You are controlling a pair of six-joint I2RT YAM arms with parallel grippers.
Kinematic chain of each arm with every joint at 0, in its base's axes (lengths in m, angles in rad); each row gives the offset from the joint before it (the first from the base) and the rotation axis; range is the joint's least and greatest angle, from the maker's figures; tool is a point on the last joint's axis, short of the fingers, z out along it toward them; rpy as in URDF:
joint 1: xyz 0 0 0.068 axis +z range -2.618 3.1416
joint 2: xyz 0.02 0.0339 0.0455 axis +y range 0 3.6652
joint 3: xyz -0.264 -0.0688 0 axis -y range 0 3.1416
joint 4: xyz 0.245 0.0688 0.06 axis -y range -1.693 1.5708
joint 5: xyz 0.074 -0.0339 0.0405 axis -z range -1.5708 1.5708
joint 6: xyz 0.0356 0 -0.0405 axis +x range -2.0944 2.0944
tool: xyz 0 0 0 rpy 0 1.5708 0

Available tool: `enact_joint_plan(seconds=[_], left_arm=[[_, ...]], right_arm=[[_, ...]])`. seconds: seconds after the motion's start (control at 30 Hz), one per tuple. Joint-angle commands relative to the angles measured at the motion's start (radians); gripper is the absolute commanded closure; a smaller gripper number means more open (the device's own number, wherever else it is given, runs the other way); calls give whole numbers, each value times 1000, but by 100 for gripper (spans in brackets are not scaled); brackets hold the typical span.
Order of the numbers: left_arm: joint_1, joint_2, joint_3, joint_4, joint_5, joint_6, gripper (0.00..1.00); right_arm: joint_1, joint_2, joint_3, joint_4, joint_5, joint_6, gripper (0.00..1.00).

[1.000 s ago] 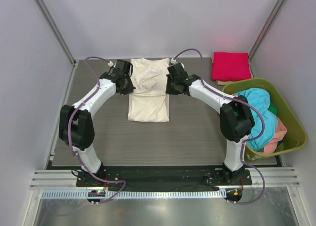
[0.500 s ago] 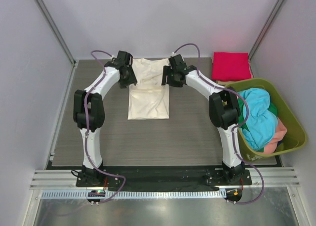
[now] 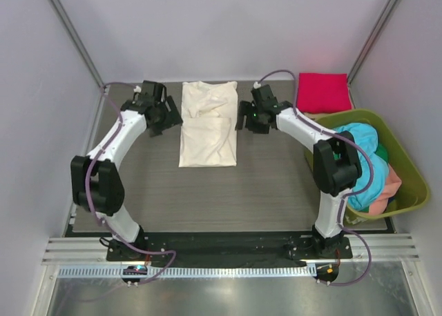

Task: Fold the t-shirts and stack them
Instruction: Fold the tshirt

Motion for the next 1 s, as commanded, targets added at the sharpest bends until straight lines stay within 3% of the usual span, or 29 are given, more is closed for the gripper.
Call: enact_joint_plan(seconds=[0.0, 0.13, 0.33, 0.47, 0.57, 0.73, 0.97], left_arm=[[-4, -151, -221, 169, 81, -53, 20], [-37, -300, -481, 263, 90, -90, 21], [-39, -409, -688, 397, 87, -129, 19], [-42, -380, -731, 441, 124, -132, 20], [-42, -349, -765, 483, 134, -138, 21], [-42, -303, -802, 556, 156, -152, 28], [-42, -263, -828, 616, 153, -150, 39]], right_arm=[[37, -132, -201, 140, -122, 45, 22], [79, -197, -418, 244, -202, 76, 25], [104, -160, -481, 324, -232, 102, 29], [106, -127, -481, 348, -242, 110, 36], [107, -123, -492, 359, -242, 113, 49], [107, -116, -510, 372, -242, 111, 61], [107, -97, -515, 379, -244, 110, 68]])
